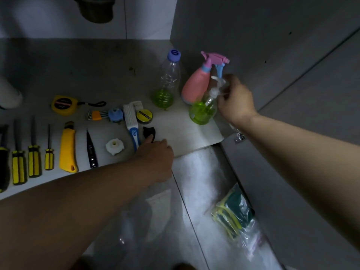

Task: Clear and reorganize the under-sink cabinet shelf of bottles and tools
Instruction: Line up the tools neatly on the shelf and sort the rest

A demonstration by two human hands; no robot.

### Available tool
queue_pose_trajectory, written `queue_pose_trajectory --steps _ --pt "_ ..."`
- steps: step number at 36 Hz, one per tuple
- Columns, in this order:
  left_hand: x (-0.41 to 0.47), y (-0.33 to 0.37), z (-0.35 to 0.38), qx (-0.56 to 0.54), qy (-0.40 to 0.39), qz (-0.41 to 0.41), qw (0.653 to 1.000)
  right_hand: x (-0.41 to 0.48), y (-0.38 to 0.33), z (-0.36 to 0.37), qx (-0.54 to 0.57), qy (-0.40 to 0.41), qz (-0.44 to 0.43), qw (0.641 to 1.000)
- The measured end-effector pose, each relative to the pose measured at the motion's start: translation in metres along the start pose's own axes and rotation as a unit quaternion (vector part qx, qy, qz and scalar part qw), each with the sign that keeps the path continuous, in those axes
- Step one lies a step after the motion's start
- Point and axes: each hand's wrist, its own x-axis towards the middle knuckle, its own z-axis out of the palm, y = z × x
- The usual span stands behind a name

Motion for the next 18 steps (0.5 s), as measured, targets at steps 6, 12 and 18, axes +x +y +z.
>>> queue_pose_trajectory --steps 6,12,18 --pt "-0.004 0.012 0.008 0.025 0.051 -0.020 0.998 -0.115 0.045 0.014 0.113 -0.068 0.060 0.989" --pt "-0.009 0.063 0.030 -0.042 0.209 0.059 0.975 -0.250 0.114 0.026 0.190 -0.256 0.241 0.917" --pt "0.021 0.109 0.055 -0.327 -0.020 0.020 0.945 -0.327 0.157 0.022 0.252 -0.118 0.468 0.839"
